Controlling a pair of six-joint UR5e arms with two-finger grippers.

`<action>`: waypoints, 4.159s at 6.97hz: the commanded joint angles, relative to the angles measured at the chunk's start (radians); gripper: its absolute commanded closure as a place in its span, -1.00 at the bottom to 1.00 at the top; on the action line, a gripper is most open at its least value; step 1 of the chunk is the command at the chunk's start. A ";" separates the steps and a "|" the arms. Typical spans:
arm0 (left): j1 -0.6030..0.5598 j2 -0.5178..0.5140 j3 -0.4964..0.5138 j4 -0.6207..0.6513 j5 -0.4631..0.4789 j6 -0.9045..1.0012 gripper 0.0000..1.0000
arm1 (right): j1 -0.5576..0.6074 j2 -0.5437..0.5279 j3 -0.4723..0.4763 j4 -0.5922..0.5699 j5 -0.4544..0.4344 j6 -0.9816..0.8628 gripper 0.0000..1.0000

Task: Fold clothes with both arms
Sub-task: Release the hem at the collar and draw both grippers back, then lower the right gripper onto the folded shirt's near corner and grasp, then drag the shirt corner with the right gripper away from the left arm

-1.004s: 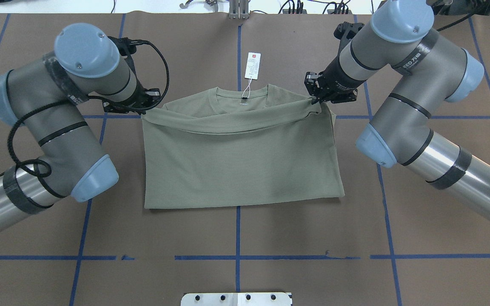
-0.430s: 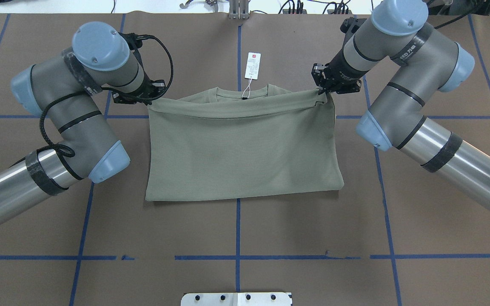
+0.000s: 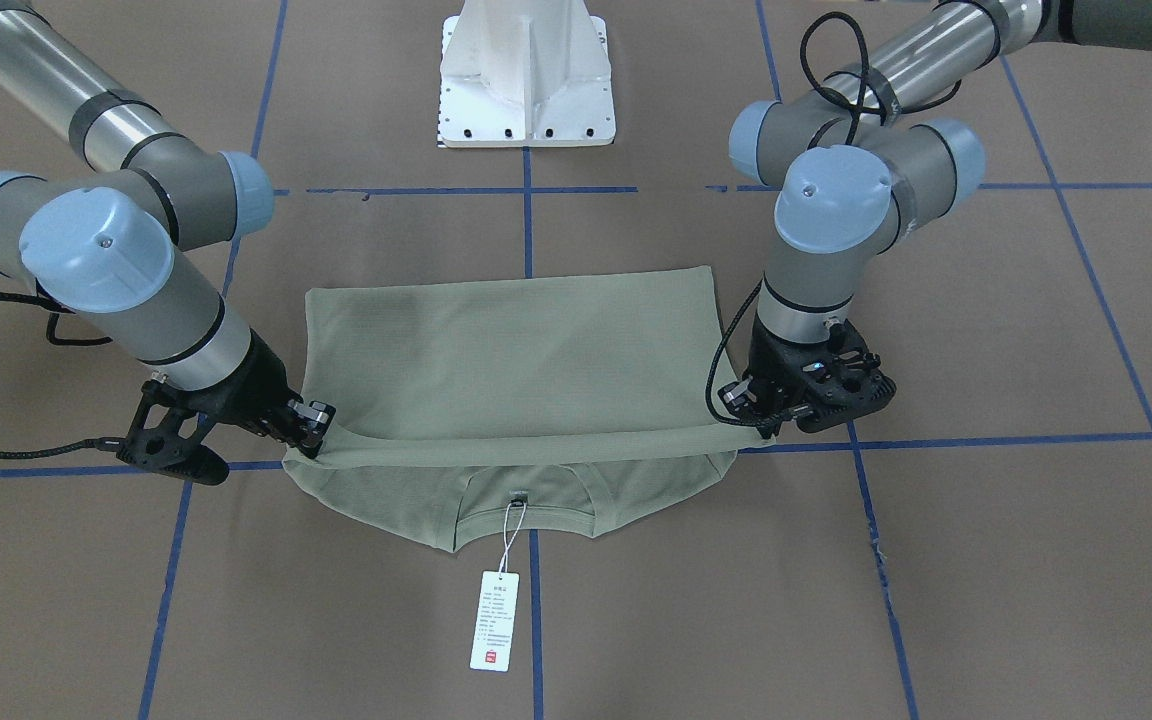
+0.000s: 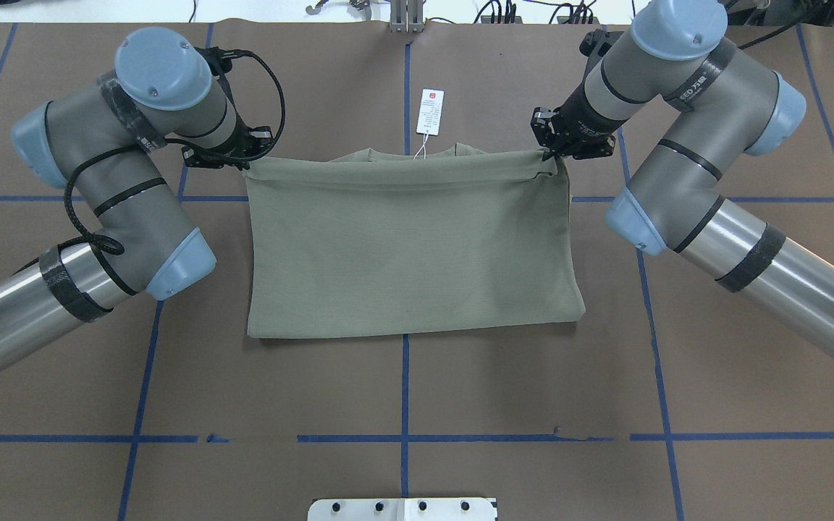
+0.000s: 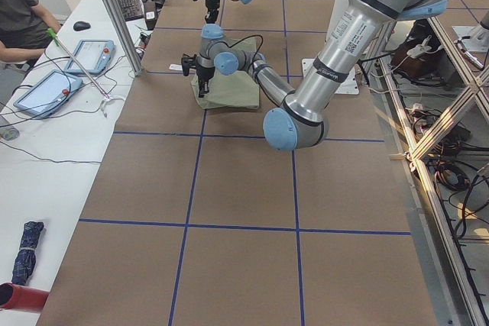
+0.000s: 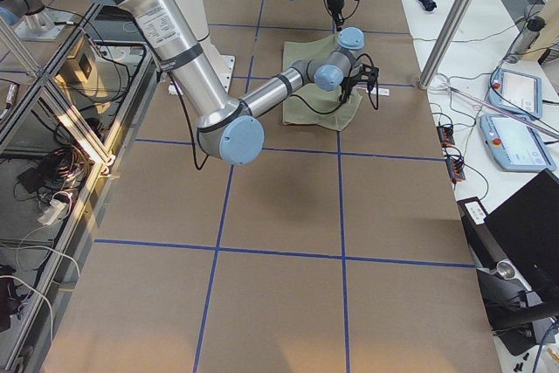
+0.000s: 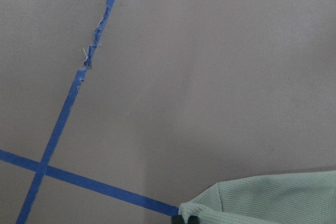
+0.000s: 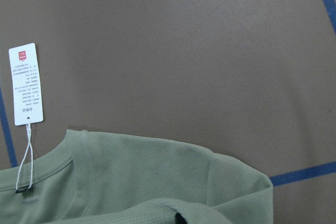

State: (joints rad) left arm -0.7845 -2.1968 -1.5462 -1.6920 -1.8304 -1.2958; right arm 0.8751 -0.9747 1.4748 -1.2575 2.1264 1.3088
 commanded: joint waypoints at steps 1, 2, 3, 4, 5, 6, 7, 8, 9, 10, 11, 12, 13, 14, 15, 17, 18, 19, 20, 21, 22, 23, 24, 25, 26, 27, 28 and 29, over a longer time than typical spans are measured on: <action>0.002 -0.009 0.001 0.000 -0.001 -0.022 1.00 | -0.002 0.004 0.004 0.001 0.004 0.003 1.00; 0.005 -0.018 0.000 0.000 -0.003 -0.052 1.00 | -0.002 0.008 0.010 0.003 0.006 0.004 1.00; 0.007 -0.029 0.001 0.000 -0.004 -0.074 1.00 | -0.007 0.010 0.012 0.001 0.006 0.003 1.00; 0.007 -0.027 0.003 -0.002 -0.003 -0.074 1.00 | -0.007 0.008 0.010 0.003 0.006 0.001 0.63; 0.007 -0.027 0.004 -0.003 -0.004 -0.076 -0.20 | -0.016 0.005 0.009 0.010 0.000 0.004 -0.98; 0.007 -0.029 0.003 -0.003 -0.004 -0.074 -0.99 | -0.015 -0.002 0.006 0.041 0.003 0.004 -1.00; 0.007 -0.029 0.001 -0.003 -0.004 -0.073 -0.99 | -0.013 -0.004 0.006 0.044 0.007 -0.002 -1.00; 0.007 -0.027 0.000 -0.002 -0.004 -0.066 -1.00 | -0.013 -0.010 0.015 0.046 0.010 -0.002 -1.00; 0.005 -0.026 -0.005 0.003 -0.006 -0.065 -0.99 | -0.033 -0.051 0.063 0.046 0.020 0.003 -1.00; 0.005 -0.029 -0.020 0.008 -0.007 -0.069 -0.99 | -0.077 -0.170 0.182 0.044 0.020 0.006 -1.00; 0.007 -0.024 -0.056 0.014 -0.006 -0.076 -0.99 | -0.138 -0.288 0.284 0.043 0.003 0.010 -1.00; 0.008 -0.023 -0.092 0.043 -0.006 -0.077 -0.99 | -0.178 -0.368 0.336 0.044 -0.005 0.012 -1.00; 0.020 -0.021 -0.106 0.046 -0.004 -0.097 -0.99 | -0.208 -0.399 0.344 0.043 -0.006 0.012 -0.98; 0.037 -0.023 -0.110 0.046 -0.004 -0.121 -0.99 | -0.232 -0.400 0.335 0.043 -0.023 0.012 -0.90; 0.040 -0.021 -0.112 0.046 -0.001 -0.122 -0.99 | -0.255 -0.385 0.331 0.043 -0.031 0.012 -0.71; 0.042 -0.014 -0.111 0.043 0.000 -0.120 -0.99 | -0.272 -0.326 0.271 0.044 -0.037 0.013 -0.61; 0.042 -0.014 -0.111 0.041 0.000 -0.119 -0.99 | -0.271 -0.322 0.266 0.044 -0.036 0.012 0.06; 0.042 -0.014 -0.111 0.041 0.000 -0.119 -0.99 | -0.266 -0.325 0.271 0.044 -0.030 0.010 0.95; 0.042 -0.014 -0.111 0.041 0.000 -0.119 -0.99 | -0.260 -0.326 0.282 0.044 -0.031 0.010 1.00; 0.042 -0.014 -0.111 0.040 0.000 -0.119 -0.99 | -0.260 -0.331 0.303 0.041 -0.025 0.012 1.00; 0.042 -0.014 -0.111 0.040 0.000 -0.119 -0.99 | -0.260 -0.338 0.314 0.040 -0.025 0.012 1.00; 0.044 -0.014 -0.109 0.040 0.000 -0.119 -0.98 | -0.260 -0.346 0.315 0.037 -0.025 0.012 1.00; 0.044 -0.014 -0.109 0.040 0.000 -0.119 -0.98 | -0.260 -0.360 0.320 0.037 -0.025 0.012 1.00; 0.045 -0.014 -0.111 0.041 0.002 -0.119 -0.98 | -0.278 -0.424 0.385 0.038 -0.017 0.013 1.00; 0.062 -0.012 -0.112 0.041 0.003 -0.122 -0.98 | -0.330 -0.520 0.504 0.040 -0.016 0.023 1.00; 0.068 -0.015 -0.114 0.041 0.005 -0.152 -0.98 | -0.405 -0.614 0.601 0.041 -0.023 0.093 1.00; 0.070 -0.011 -0.114 0.041 0.020 -0.152 -0.98 | -0.488 -0.671 0.639 0.043 -0.026 0.119 1.00; 0.079 -0.006 -0.112 0.041 0.032 -0.152 -0.98 | -0.577 -0.743 0.680 0.043 -0.029 0.150 1.00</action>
State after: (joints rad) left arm -0.7143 -2.2074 -1.6591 -1.6506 -1.8120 -1.4447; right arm 0.4010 -1.6317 2.0974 -1.2157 2.1009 1.4195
